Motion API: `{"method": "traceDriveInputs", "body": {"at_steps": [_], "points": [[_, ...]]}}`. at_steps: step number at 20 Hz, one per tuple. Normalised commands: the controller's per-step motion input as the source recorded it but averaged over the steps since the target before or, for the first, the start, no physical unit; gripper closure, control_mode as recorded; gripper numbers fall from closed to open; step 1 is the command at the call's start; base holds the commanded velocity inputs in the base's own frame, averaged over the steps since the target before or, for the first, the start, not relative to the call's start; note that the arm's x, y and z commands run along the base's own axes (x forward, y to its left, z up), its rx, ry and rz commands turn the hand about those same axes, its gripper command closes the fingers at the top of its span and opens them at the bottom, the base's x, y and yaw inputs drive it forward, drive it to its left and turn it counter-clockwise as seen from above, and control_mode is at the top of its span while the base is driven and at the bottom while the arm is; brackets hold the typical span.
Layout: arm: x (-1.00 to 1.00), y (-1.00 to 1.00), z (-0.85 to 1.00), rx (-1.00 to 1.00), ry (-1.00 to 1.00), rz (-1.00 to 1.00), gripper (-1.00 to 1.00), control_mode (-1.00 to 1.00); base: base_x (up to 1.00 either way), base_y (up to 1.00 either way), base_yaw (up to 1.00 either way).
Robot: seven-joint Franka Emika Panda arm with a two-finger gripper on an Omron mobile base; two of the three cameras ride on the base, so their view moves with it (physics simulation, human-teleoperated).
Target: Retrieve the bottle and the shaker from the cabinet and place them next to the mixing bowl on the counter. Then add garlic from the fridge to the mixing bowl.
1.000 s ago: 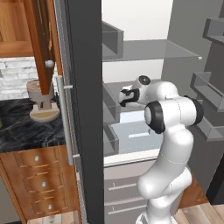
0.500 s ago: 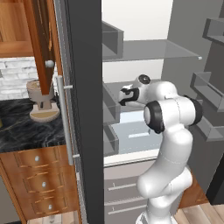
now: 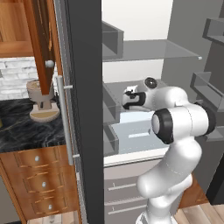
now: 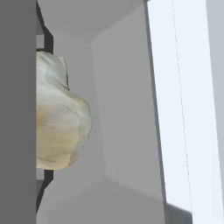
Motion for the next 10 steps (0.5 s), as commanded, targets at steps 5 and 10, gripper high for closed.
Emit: {"method": "traceDriveInputs", "body": {"at_steps": [5,10], "points": [[-0.67,-0.09,0.49,0.0,0.0,-0.01,1.0,-1.0,0.0,0.0,0.0],[-0.72,-0.05,0.63,0.0,0.09,-0.03,1.0,-1.0,0.0,0.0,0.0]]}}
